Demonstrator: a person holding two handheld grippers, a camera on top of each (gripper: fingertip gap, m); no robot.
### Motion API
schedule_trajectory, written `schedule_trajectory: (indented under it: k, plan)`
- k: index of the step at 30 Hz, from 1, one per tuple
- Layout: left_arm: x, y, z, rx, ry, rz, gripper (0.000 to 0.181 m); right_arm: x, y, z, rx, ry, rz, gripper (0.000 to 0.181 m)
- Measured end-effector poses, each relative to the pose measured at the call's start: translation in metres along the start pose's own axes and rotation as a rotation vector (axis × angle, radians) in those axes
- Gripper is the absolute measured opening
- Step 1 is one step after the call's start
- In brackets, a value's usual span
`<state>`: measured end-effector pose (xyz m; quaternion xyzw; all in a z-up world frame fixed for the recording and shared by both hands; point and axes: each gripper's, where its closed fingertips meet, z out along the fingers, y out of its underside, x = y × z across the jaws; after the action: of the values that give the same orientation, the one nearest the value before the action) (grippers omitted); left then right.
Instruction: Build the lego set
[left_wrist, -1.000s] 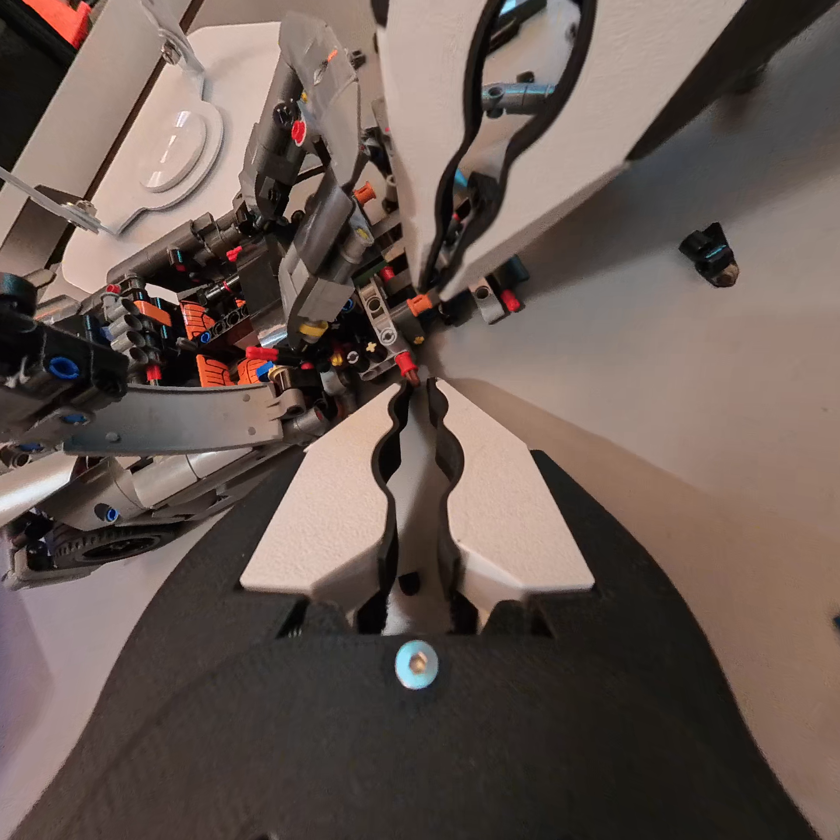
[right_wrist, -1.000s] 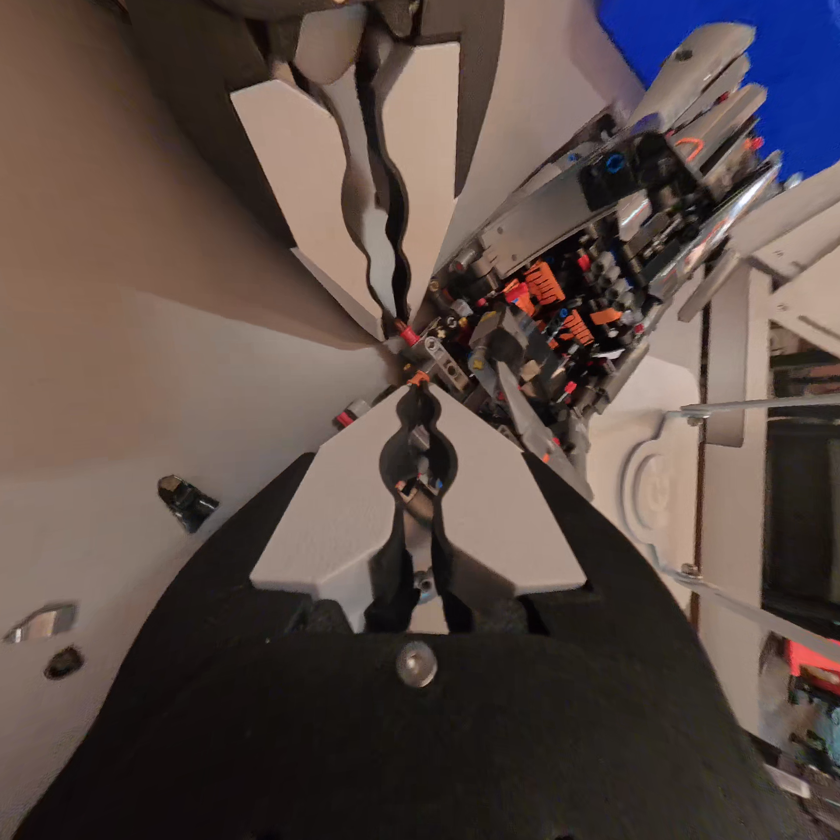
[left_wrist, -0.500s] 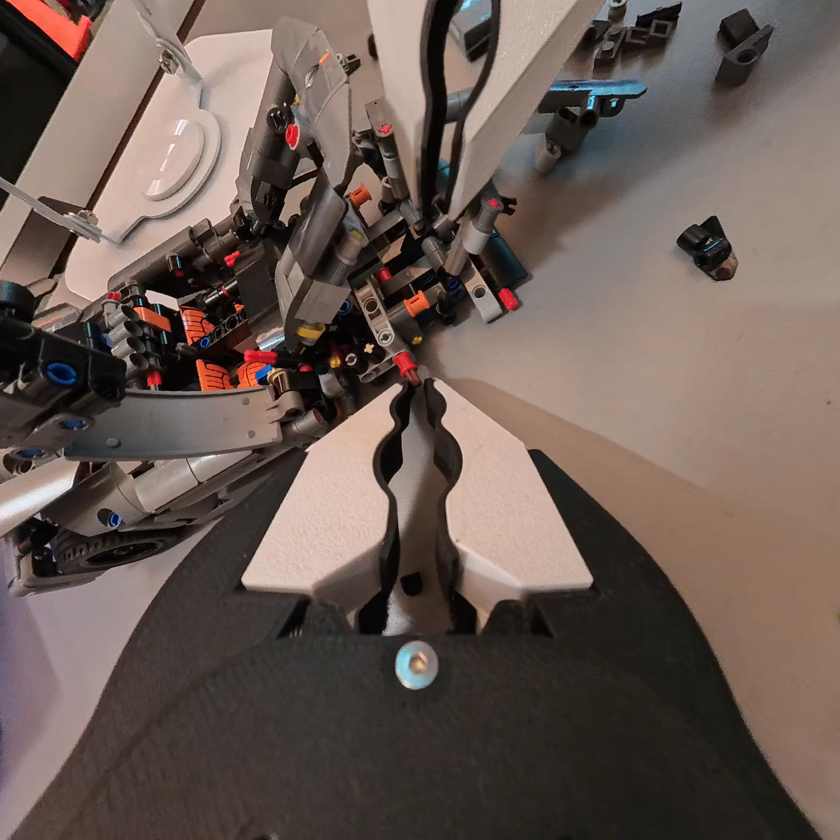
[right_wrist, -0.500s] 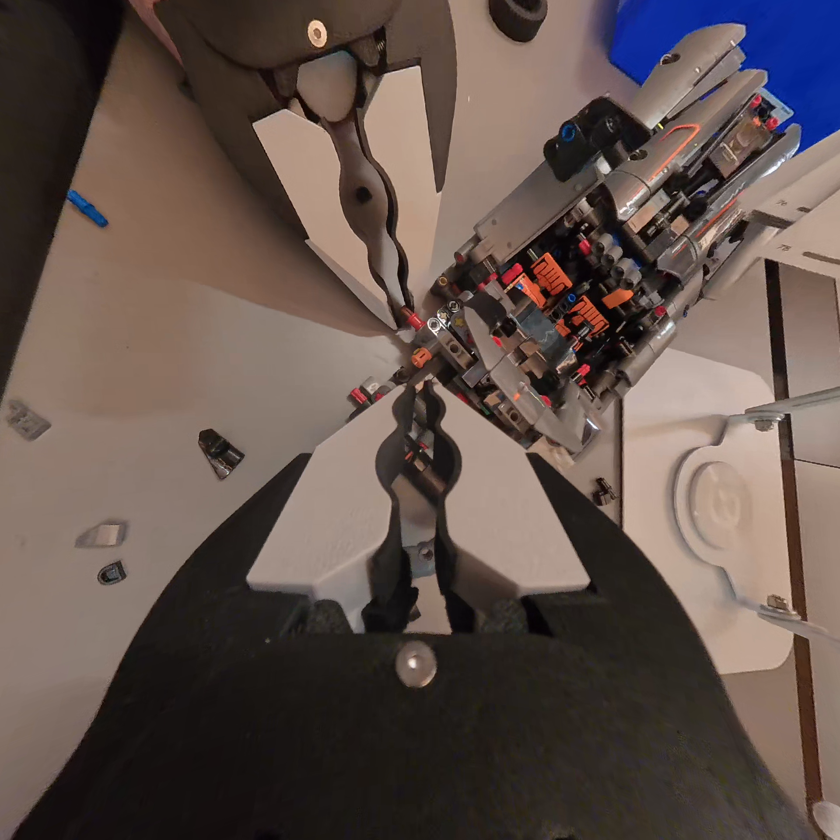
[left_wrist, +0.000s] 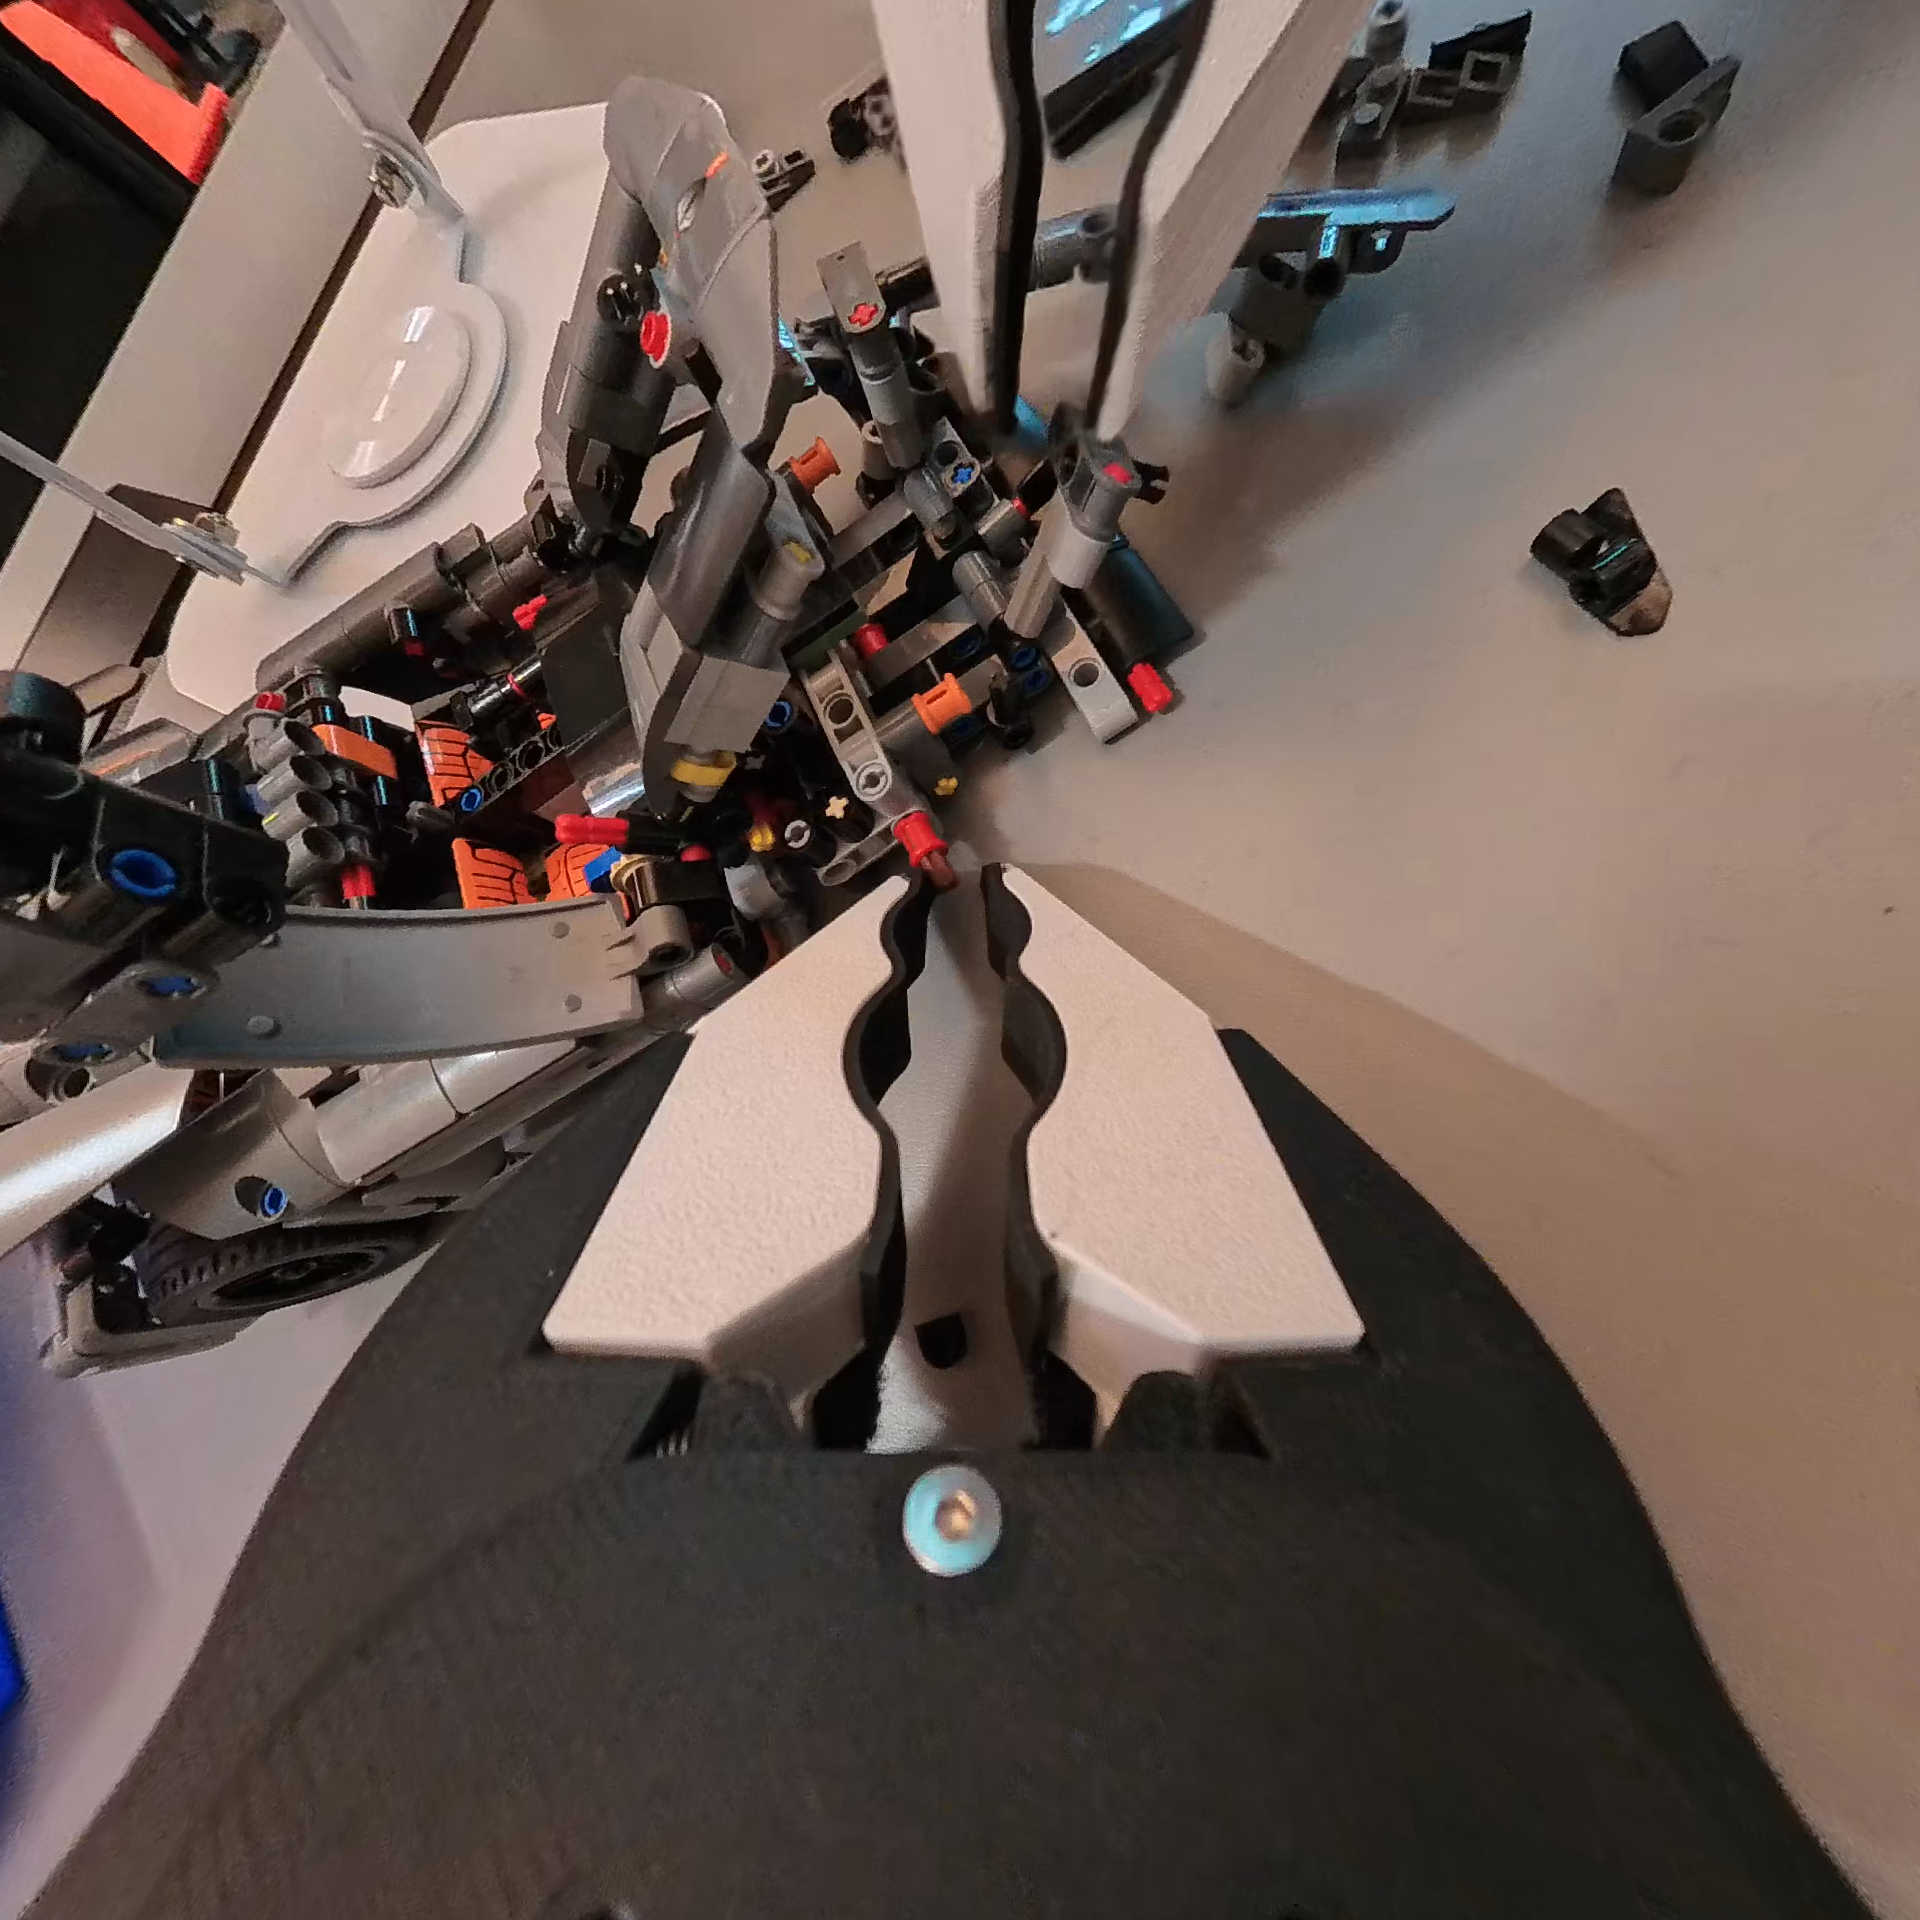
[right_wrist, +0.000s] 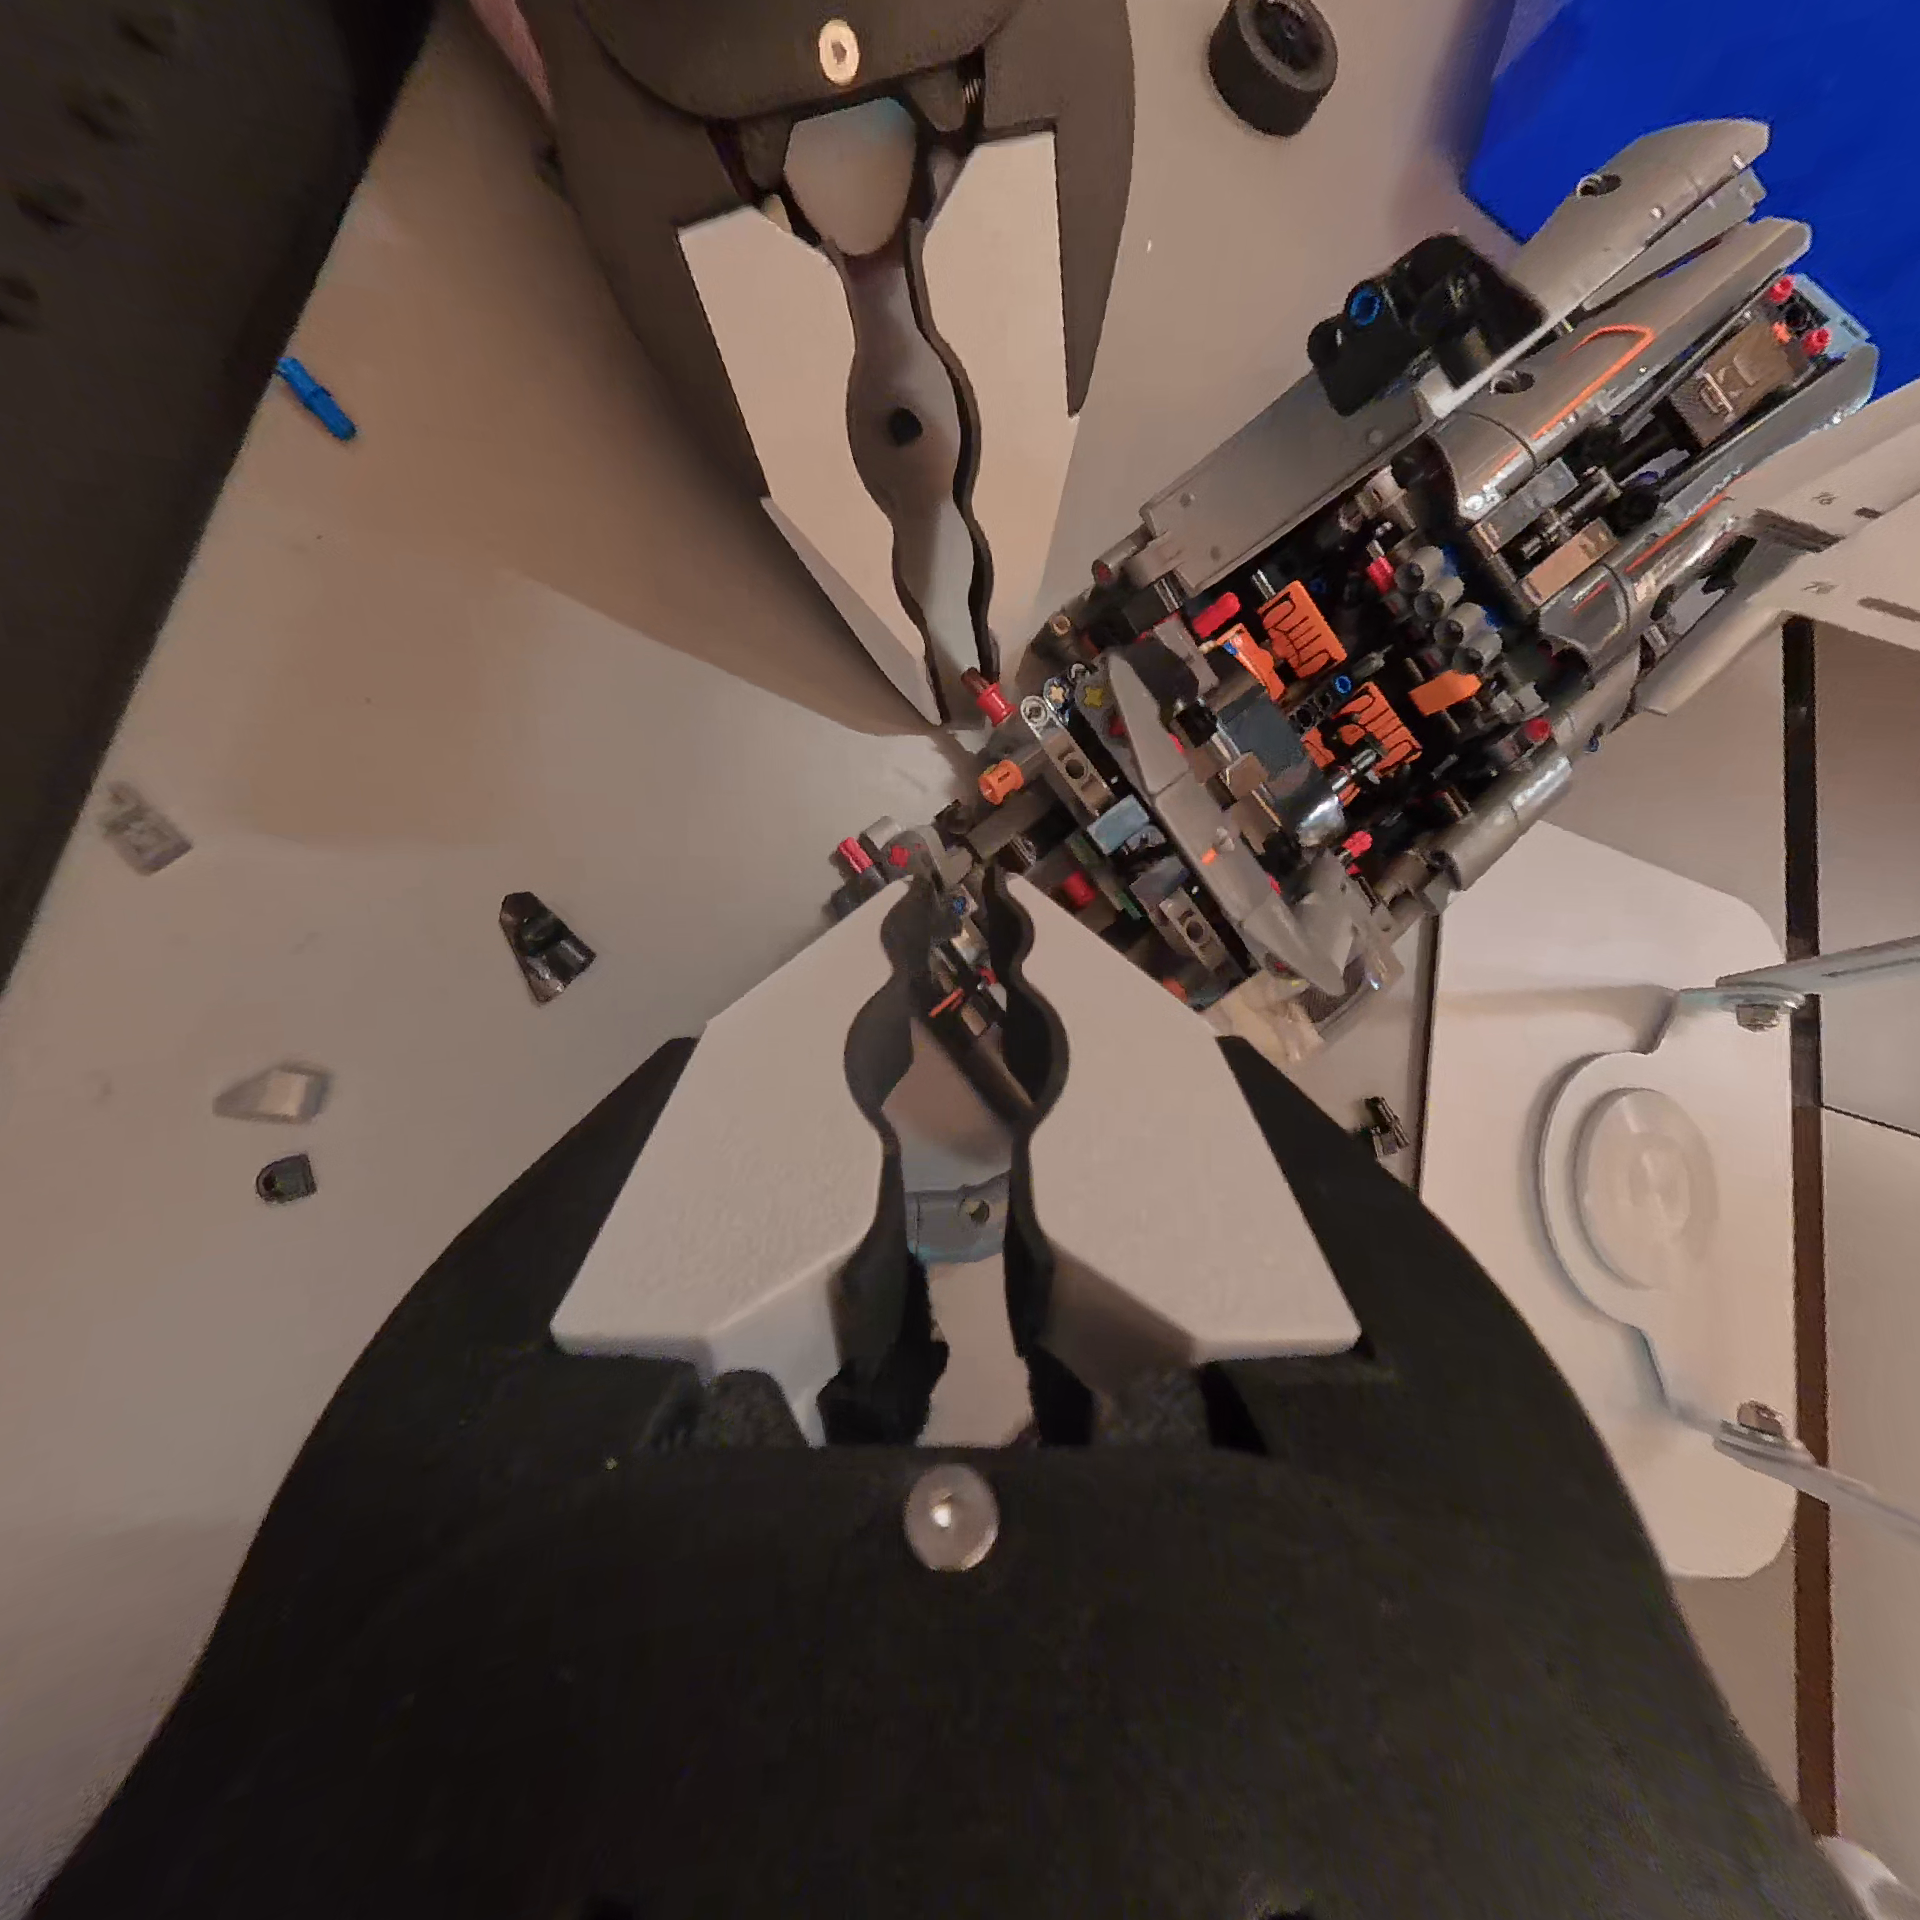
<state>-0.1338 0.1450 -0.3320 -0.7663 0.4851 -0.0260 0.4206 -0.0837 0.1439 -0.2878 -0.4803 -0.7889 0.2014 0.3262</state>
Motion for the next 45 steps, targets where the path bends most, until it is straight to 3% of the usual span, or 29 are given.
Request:
schedule_trajectory:
  k: [11, 31, 40, 45]
  plan:
    - [-0.002, 0.001, -0.001, -0.003, -0.007, -0.002, 0.008, -0.008, 0.003, 0.004, -0.004, 0.0, -0.1, 0.007]
    - [-0.002, 0.002, -0.001, -0.003, -0.005, -0.004, 0.007, -0.003, 0.011, 0.001, -0.005, -0.018, -0.096, 0.006]
    - [-0.003, 0.003, -0.001, -0.004, -0.008, -0.002, 0.007, 0.032, 0.019, -0.03, 0.009, 0.05, -0.021, 0.006]
    - [-0.003, 0.003, -0.001, -0.005, -0.007, -0.006, 0.007, 0.038, 0.03, -0.026, -0.016, 0.072, -0.03, 0.007]
